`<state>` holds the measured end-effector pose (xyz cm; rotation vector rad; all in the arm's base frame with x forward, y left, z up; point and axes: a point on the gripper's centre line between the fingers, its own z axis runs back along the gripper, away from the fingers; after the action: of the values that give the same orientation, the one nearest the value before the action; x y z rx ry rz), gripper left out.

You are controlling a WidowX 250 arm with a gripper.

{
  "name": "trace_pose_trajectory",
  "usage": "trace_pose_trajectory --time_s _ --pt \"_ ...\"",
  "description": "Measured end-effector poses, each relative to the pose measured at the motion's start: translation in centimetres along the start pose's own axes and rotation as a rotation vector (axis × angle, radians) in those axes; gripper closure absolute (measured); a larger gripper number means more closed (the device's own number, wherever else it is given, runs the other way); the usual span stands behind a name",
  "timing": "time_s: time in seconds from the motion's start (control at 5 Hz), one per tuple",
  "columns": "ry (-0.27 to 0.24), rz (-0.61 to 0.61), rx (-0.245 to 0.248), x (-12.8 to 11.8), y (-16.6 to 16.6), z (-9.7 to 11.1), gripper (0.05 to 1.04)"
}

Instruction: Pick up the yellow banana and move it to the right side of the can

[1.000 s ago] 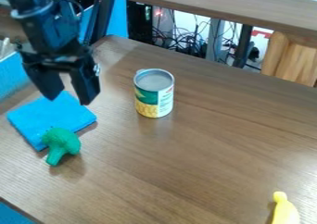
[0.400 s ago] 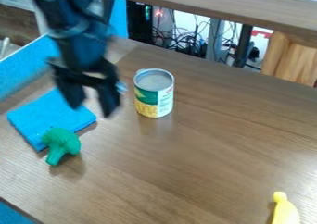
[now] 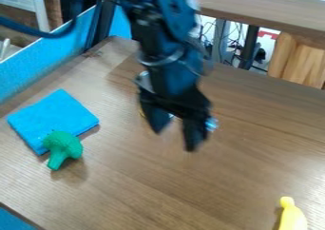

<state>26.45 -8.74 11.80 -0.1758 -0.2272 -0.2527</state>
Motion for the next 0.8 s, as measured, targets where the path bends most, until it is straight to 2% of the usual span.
trace_pose_trajectory --time_s 0.2,0.4,0.6,0.8 --pt "-0.025 -0.035 -0.033 0.5 -2.7 -0.7 0.082" --pt "-0.011 -0.103 -0.059 0.9 -6.2 -1.9 0.083" --pt "0.035 -0.141 -0.055 1.0 -9.1 -4.2 0.083" --pt "0.055 -0.183 -0.046 2.1 -11.7 -6.0 0.083"
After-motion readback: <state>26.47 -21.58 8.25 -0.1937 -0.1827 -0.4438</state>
